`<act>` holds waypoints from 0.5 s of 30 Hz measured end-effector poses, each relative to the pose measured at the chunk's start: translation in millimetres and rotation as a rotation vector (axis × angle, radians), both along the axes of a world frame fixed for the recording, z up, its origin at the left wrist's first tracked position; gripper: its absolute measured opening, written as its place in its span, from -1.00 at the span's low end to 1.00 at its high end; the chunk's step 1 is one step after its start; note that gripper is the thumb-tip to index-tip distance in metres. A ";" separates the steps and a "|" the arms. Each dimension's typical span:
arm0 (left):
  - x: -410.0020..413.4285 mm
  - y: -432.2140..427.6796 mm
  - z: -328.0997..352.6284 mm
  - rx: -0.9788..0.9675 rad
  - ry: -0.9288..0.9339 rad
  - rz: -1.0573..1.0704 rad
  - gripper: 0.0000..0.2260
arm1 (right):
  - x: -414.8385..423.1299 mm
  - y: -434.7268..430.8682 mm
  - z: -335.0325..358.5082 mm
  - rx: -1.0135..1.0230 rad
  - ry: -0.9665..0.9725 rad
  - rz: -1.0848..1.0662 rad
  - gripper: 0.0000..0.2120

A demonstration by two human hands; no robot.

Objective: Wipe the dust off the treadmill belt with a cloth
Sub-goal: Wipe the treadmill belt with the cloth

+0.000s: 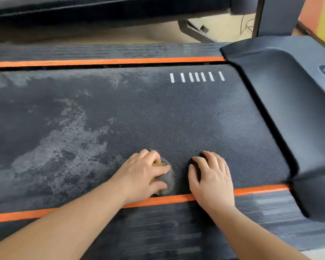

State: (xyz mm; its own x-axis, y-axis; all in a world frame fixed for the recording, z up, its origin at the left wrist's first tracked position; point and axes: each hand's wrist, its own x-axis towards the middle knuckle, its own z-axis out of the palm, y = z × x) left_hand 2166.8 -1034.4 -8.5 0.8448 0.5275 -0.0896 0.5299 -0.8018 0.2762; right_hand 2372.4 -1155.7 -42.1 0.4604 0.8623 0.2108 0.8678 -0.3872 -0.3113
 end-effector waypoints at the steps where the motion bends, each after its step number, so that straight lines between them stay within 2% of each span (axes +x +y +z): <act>1: -7.6 7.7 -2.2 0.013 -0.020 0.010 -0.61 | 0.1 1.6 0.0 -0.018 0.009 -0.006 -0.73; 4: -23.6 31.0 -13.3 0.077 -0.116 0.215 -0.72 | -1.5 3.7 0.7 -0.067 0.013 -0.026 -0.75; 6: -16.0 25.3 -14.4 0.084 -0.117 0.367 -0.77 | -1.6 3.7 0.6 -0.079 -0.006 -0.017 -0.75; 9: 21.8 -14.7 -15.7 0.128 -0.072 0.513 -0.68 | -1.8 4.3 0.5 -0.082 -0.008 -0.030 -0.69; 11: 45.0 -43.8 -13.8 0.056 -0.046 0.461 -0.59 | -1.9 6.1 -0.3 -0.089 0.000 -0.044 -0.63; 15: 31.1 -31.1 -11.9 -0.181 -0.099 0.129 -0.61 | -1.7 4.6 -0.5 -0.090 -0.002 -0.049 -0.63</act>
State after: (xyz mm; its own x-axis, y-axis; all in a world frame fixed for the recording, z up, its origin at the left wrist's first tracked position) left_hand 2197.9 -1065.5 -20.4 0.7809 0.6144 -0.1129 0.5880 -0.6620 0.4647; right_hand 2370.8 -1151.1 -42.6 0.5022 0.8543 0.1340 0.8477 -0.4556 -0.2718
